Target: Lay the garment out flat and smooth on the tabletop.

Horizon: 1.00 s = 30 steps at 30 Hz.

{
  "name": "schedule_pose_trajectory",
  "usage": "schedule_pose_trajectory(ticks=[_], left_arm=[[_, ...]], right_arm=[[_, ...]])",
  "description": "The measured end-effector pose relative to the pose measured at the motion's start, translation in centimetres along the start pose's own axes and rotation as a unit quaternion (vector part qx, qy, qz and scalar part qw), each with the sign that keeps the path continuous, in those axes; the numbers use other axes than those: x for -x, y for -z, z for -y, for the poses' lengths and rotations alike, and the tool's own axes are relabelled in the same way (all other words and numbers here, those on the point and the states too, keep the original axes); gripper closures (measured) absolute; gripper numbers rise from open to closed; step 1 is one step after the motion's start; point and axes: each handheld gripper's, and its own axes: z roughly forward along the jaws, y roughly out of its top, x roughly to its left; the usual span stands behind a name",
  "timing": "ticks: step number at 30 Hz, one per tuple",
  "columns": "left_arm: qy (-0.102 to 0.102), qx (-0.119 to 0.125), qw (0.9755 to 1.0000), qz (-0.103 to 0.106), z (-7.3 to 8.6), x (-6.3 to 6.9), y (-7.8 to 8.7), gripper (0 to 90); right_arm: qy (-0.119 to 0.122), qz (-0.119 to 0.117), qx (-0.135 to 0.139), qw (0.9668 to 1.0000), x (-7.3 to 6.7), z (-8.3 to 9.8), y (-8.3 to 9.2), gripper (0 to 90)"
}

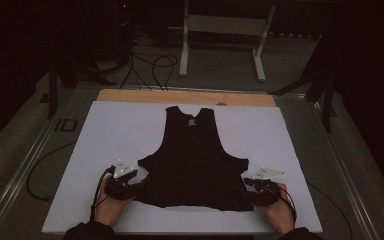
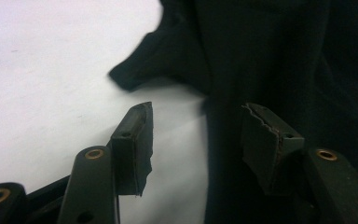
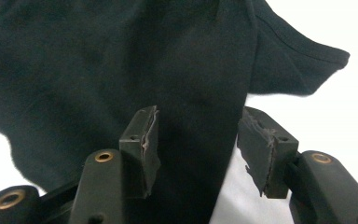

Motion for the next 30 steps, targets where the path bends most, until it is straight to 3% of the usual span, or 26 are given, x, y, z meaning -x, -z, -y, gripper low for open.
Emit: schedule_pose_trajectory(ticks=[2,7,11,15,25,30], left_arm=[[-0.012,-0.020,0.9997,0.012,-0.1,0.4,-0.8,44.5],[-0.045,-0.029,0.9986,-0.005,-0.3,1.2,-1.3,44.4],[-0.048,-0.031,0.9983,-0.007,-0.4,1.3,-1.4,49.6],[-0.051,-0.031,0.9982,0.000,-0.5,1.5,-1.4,59.4],[-0.049,-0.036,0.9975,0.035,-0.5,1.8,-1.3,85.5],[-0.042,-0.044,0.9974,0.039,-0.5,1.9,-1.2,87.5]], right_arm=[[0.004,0.006,-0.007,1.0000,0.0,-0.1,-0.4,46.2],[0.014,0.016,-0.012,0.9997,-0.1,-0.2,-0.9,45.9],[0.018,0.022,-0.011,0.9995,-0.3,-0.1,-0.9,46.8],[0.015,0.027,-0.009,0.9995,-0.2,-0.1,-0.8,56.6],[0.015,-0.002,-0.011,0.9998,-0.5,0.0,-0.7,84.9],[-0.003,-0.032,-0.013,0.9994,-0.3,0.2,-0.5,86.2]])
